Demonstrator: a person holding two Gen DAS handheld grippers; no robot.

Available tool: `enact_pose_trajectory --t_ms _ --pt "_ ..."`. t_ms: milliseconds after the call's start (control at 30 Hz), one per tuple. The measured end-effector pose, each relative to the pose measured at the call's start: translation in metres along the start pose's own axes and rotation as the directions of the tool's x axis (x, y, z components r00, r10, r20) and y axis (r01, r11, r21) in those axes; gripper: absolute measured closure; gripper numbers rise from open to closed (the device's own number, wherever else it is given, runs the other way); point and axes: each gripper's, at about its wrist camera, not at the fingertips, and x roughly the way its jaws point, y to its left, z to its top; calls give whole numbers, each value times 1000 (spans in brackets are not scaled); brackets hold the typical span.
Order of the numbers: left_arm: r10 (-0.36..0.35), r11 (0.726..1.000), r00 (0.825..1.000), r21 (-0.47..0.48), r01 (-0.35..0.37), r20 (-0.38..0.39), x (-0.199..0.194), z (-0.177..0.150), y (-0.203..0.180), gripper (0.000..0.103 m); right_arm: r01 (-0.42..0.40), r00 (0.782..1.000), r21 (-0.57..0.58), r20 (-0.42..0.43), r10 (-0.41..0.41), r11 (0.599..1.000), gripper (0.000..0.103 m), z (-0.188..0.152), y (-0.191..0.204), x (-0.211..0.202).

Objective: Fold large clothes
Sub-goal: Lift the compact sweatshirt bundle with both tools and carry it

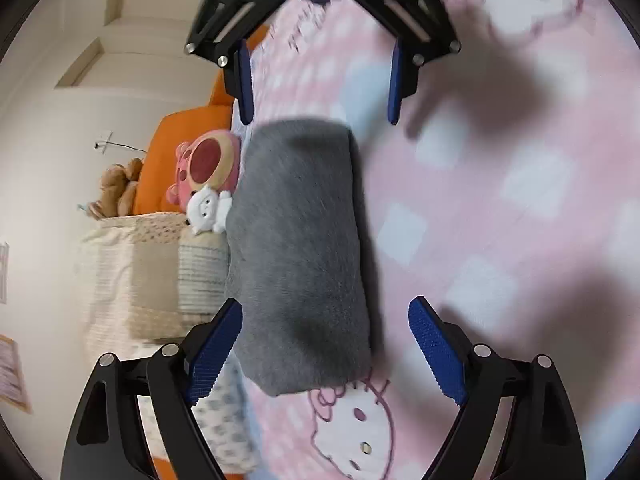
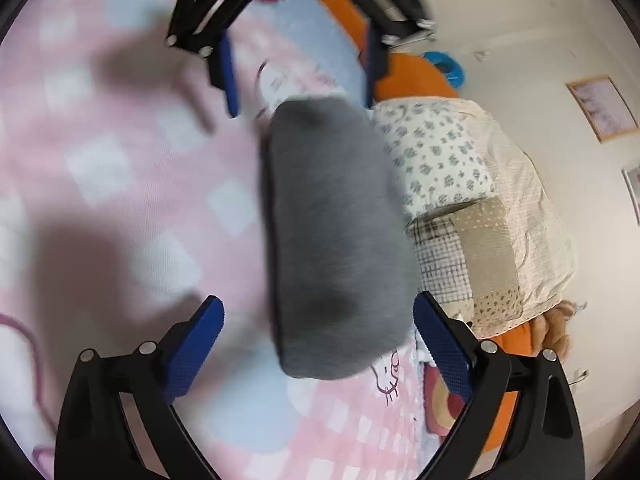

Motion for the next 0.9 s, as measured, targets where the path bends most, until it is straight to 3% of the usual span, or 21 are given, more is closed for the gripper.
enact_pose_trajectory --t_ms 200,333,400,467,600,733,867,900 --pt "92 995 993 -17 -93 -73 36 -7 -5 15 118 989 1 -90 -118 993 22 -12 -1 41" --pt "113 993 992 -34 -115 -55 47 -11 -10 15 140 988 -23 -66 -141 990 26 -18 0 49" --pt "98 993 994 -65 -101 -47 48 -14 -9 20 138 988 -26 -69 -139 990 38 -19 1 58" --pt "91 993 995 -69 -94 -47 48 -16 -10 33 134 987 -38 -80 -137 990 51 -21 4 58" --pt "21 996 999 -88 -24 -43 44 -17 -2 43 76 991 -25 -109 -79 997 64 -18 0 58" --pt "-89 986 995 -144 83 -35 35 -19 27 45 -46 992 65 -112 53 997 66 -11 -39 51" --pt "-281 932 959 -231 279 25 31 -29 87 45 -231 965 174 -81 248 957 65 -7 -97 48" --pt "-342 905 939 -254 342 45 31 -33 106 45 -288 949 199 -71 307 937 65 -6 -121 50"
